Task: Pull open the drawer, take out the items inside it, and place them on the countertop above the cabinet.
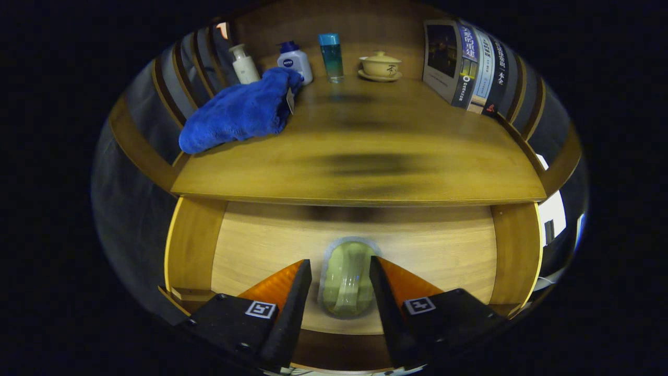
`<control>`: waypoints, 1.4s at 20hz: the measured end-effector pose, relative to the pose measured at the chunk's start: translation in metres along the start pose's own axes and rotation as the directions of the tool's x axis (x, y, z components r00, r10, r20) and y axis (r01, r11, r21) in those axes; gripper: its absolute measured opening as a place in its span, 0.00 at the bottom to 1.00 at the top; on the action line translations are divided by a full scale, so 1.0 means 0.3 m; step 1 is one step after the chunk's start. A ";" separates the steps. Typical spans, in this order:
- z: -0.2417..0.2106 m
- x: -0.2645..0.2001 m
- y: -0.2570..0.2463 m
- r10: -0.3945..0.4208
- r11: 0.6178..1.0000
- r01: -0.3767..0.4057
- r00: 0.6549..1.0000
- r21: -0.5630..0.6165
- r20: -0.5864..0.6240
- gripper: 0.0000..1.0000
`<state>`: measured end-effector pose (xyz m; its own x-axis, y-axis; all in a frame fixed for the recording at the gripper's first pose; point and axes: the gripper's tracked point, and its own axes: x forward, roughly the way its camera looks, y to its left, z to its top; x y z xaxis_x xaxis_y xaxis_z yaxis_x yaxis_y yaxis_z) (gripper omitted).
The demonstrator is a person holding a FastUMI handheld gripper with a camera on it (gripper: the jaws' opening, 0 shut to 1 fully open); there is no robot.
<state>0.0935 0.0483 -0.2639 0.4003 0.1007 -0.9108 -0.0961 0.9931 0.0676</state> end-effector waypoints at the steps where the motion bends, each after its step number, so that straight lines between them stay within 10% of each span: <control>1: -0.007 0.009 -0.007 -0.007 1.000 0.007 1.000 -0.001 -0.015 0.69; 14: -0.092 0.081 -0.039 -0.029 0.999 0.033 0.989 0.032 -0.144 0.21; 28: -0.041 -0.172 -0.023 -0.020 1.000 0.020 0.999 -0.002 -0.025 0.21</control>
<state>0.0621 0.0354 -0.2224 0.3796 0.0790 -0.9218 -0.0898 0.9948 0.0483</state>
